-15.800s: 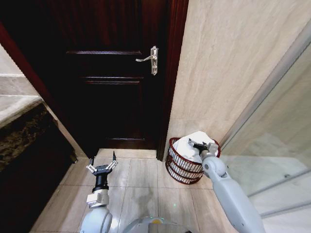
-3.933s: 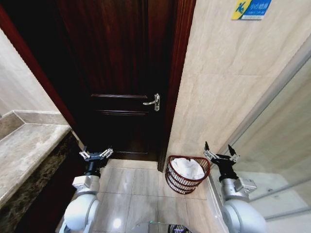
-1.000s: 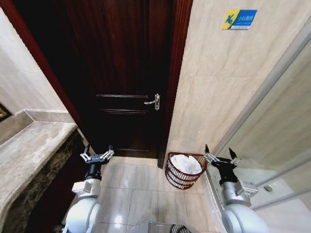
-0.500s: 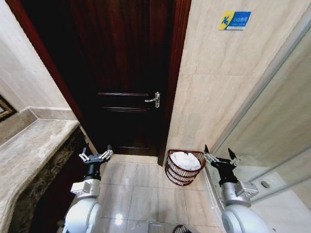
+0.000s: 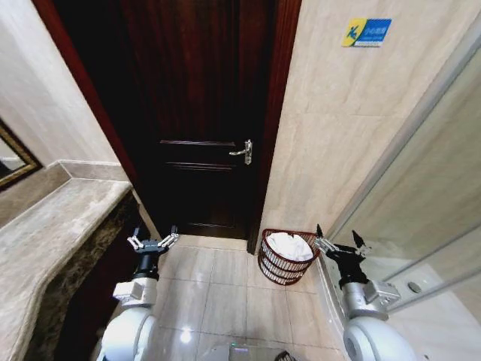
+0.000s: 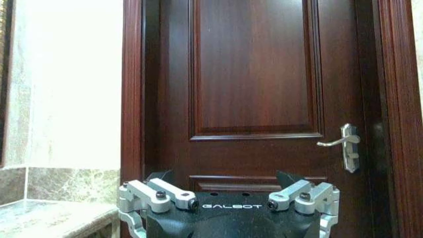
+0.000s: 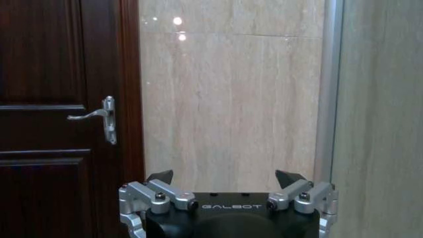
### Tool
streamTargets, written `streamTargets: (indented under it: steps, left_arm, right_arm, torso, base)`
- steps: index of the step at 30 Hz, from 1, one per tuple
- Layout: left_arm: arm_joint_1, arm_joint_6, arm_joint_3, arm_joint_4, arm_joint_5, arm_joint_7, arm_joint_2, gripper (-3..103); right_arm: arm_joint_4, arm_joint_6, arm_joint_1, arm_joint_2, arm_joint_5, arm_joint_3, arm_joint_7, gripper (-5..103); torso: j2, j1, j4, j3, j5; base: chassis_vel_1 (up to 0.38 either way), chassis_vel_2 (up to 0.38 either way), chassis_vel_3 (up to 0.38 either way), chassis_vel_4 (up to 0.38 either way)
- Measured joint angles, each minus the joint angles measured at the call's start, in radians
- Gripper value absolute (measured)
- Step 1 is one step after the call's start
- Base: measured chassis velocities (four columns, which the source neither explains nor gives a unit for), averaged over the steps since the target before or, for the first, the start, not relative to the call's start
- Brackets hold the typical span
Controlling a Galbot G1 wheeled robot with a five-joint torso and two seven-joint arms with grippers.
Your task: Discard the used towel into the hamper.
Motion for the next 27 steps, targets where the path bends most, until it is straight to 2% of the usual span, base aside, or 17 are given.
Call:
streamTargets:
  steps: [5,13,21,27]
  left_arm:
    - [0.006,-0.032,0.009,0.004,0.006,-0.01,-0.006,100]
    - [0.01,-0.04,0.003,0.003,0.004,-0.013,-0.006,100]
    - [0.017,-0.002,0.003,-0.01,0.032,-0.033,-0.008,100]
    - [0.018,0.003,0.009,-0.013,0.045,-0.031,-0.009,100]
  right_arm:
    - [0.002,0.0,-0.003,0.005,-0.002,-0.002,0.001,100]
    - [0.007,0.005,-0.015,0.007,-0.005,0.002,-0.001,100]
    - [0.015,0.01,-0.028,0.012,-0.005,0.011,-0.004,100]
    - [0.015,0.021,-0.044,0.02,-0.005,0.019,-0.017,100]
  torso:
    - [0.0,0.0,-0.0002,0.0,0.0001]
    - [0.0,0.0,-0.0002,0.0,0.0001]
    - [0.0,0.0,-0.0001,0.0,0.0001]
    - [0.0,0.0,-0.0001,0.0,0.0001]
  base:
    - [0.019,-0.03,-0.025,0.016]
    - [0.0,0.0,0.0,0.0]
    - [0.012,-0.012,-0.024,0.015]
    - [0.021,-0.031,-0.017,0.02]
